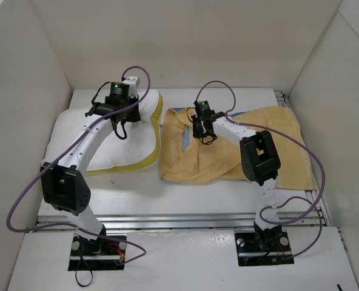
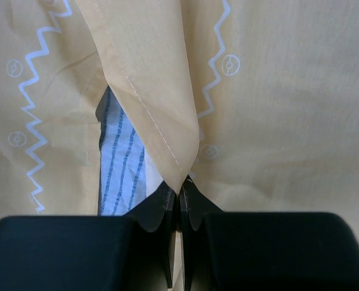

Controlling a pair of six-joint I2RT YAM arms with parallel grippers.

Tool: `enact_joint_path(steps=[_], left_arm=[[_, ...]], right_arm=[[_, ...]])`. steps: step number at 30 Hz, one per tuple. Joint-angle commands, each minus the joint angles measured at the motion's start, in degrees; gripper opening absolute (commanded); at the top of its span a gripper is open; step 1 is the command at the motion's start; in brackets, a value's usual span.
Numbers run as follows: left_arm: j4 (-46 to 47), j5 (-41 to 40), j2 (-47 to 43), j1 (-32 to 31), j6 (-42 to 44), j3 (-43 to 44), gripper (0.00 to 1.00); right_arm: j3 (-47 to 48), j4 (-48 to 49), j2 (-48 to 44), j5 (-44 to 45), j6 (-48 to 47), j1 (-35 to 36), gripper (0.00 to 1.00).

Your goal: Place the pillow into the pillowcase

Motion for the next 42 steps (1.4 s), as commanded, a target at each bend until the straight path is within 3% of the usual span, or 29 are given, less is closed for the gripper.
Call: enact_joint_path(steps=[1,7,19,23,29,36,42], left_arm=[[4.5,3.9,2.6,-4.2,1.0,5.3,0.00],[7.5,12.8,5.9,-7.5,0.1,5.3,0.00],[10.4,16.7,2.0,-10.7,2.3,-5.6,0.00],[10.1,16.2,2.7,-10.7,3.5,-6.5,0.00],[9.6,15.6,7.8,-9.9,4.9,-1.0,0.00],[10.6,15.3,14.6,-6.6,-0.3,9.4,0.00],[12.2,14.0,17.8,-5.5,-0.6,12.8,0.00]], right_arm=[[1.2,2.3,-6.4,-1.4,0.3,0.0,0.00],[-0.8,2.3,-13.1,-1.4,0.1,-0.3,0.00],[-2.3,2.2,-22.2,0.0,-0.2,-0.5,0.00],[-2.5,2.2,-23.6,-3.4,-0.3,-0.8,0.00],[-4.9,2.4,-26.3,-8.6,-1.1,0.8,0.00],[-8.1,2.2,-30.9,-8.3,-1.1,4.5,0.02],[-7.9,2.2,-32.3,-13.6,-0.6,5.0,0.03]])
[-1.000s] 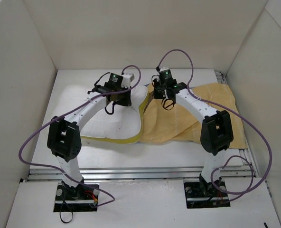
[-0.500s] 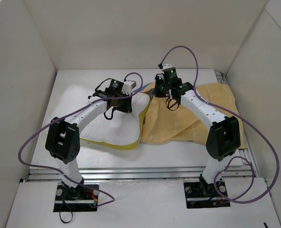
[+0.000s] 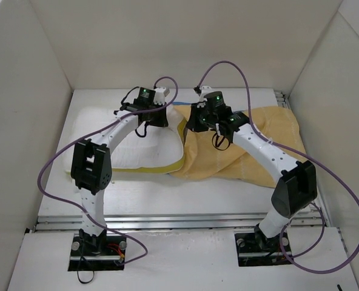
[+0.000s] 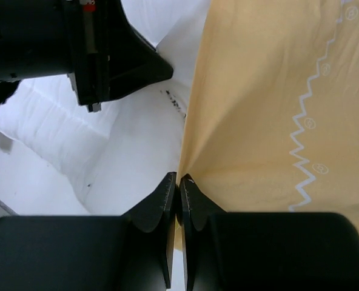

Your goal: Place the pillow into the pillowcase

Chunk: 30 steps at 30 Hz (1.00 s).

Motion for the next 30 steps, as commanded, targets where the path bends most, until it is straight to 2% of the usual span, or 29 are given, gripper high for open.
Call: enact_joint_path(steps=[1,9,15,18,20,23,30], left_arm=[[5.9,-0.5,-1.4,0.7,-0.5,5.1,0.00],[7.2,0.3,1.5,2.5,-1.2,6.9,0.00],[7.6,0.3,2.5,4.2,-2.2,9.5,0.00],[7.8,0.7,3.5,4.2,-2.7,10.1,0.00],[8.0,1.2,4.1,4.2,-2.9,10.0,0.00],[8.0,0.8,5.0,4.2,-2.9,9.8,0.00],[5.0,-2.9,6.9,4.2,-0.4,11.7,0.00]], right_arm=[[1.4,2.8,-3.7,-4.6,-0.3,-0.1,0.03],[1.7,2.5,-5.0,-13.9,-2.4,-0.3,0.08],[-3.6,1.5,-7.5,-17.5,-2.2,-0.3,0.07],[-6.7,1.4,-8.7,-13.6,-2.1,0.0,0.14],[-8.5,1.5,-9.3,-10.6,-2.4,0.7,0.23],[-11.6,1.5,-8.5,-3.9,-0.7,2.7,0.27],[-13.2,1.7,0.1,9.0,4.8,6.9,0.42]])
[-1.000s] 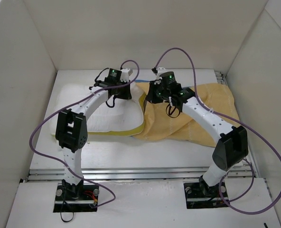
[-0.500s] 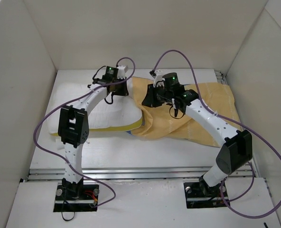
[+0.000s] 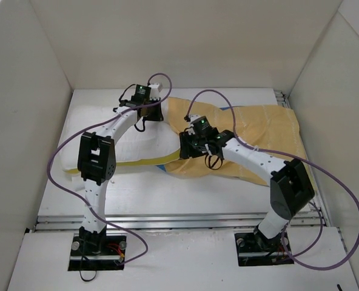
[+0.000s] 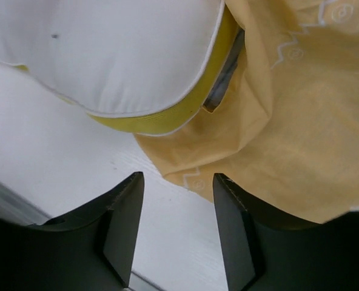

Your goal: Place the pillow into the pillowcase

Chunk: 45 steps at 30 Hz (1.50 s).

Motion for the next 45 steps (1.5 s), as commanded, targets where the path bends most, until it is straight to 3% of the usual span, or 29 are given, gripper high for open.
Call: enact_joint_path(steps=[1,4,9,19,23,24,26,35,45], left_arm=[[1.7,-2.3,-1.6,0.0,2.1,4.9,0.00],[0.7,-2.8,-2.0,0.0,3.2,4.6,0.00],[0.4,-3.3,-2.5,0.0,3.9,3.4,0.00],[1.0,-1.5,-2.0,0.0,3.4,2.8,0.00],[0.5,-2.3,-2.1,0.0,3.9,2.9,0.00],[0.5,-2.4,-1.9,0.0,4.1,3.1,0.00],[0.2,-2.9,-1.8,0.0,4.1,3.6,0.00],[-0.8,-7.5,0.0,-0.7,3.2,5.8,0.00],[-1.8,-10.4,1.6,-2.3,2.2,7.3,0.00]], right_arm=[[0.9,2.5,3.4,11.2,3.4,1.5,0.47],[2.6,3.0,6.6,12.4,4.6,2.0,0.50],[3.9,5.2,9.3,13.0,5.5,2.5,0.42],[7.5,6.3,17.5,16.3,7.1,2.4,0.45],[7.2,6.3,18.9,16.2,6.5,2.5,0.24],[6.9,6.3,18.4,16.2,6.4,2.3,0.09],[4.9,6.3,15.4,16.0,5.5,2.4,0.00],[0.6,8.1,-0.9,4.5,0.1,5.3,0.00],[0.9,11.2,-1.8,-6.0,-2.8,8.8,0.00]])
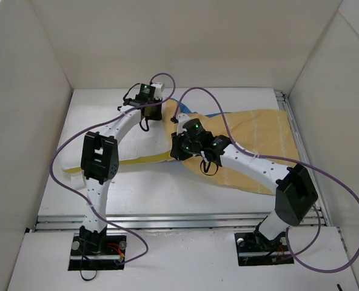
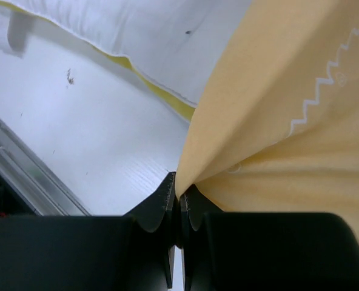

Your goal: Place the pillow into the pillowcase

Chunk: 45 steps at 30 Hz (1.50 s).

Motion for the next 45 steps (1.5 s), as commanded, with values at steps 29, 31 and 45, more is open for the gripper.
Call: enact_joint_path(steps=[29,31,45], left_arm=[[11.1,13.2,-27.5,-4.5,-5.5,-29.3,0.00],[11.0,12.7,-28.1,-5.0,-5.6,-30.0,0.00],[11.9,12.4,-25.3,-5.5,-7.0,-30.7,0.00]], right_arm=[[4.4,-6.3,-11.0,8.7,-1.5,-11.2,0.79],[5.0,-6.3,-8.2,9.0,-0.6,-14.0,0.79],[20.2,-1.0,15.4,4.4,-1.1,-15.9,0.66]])
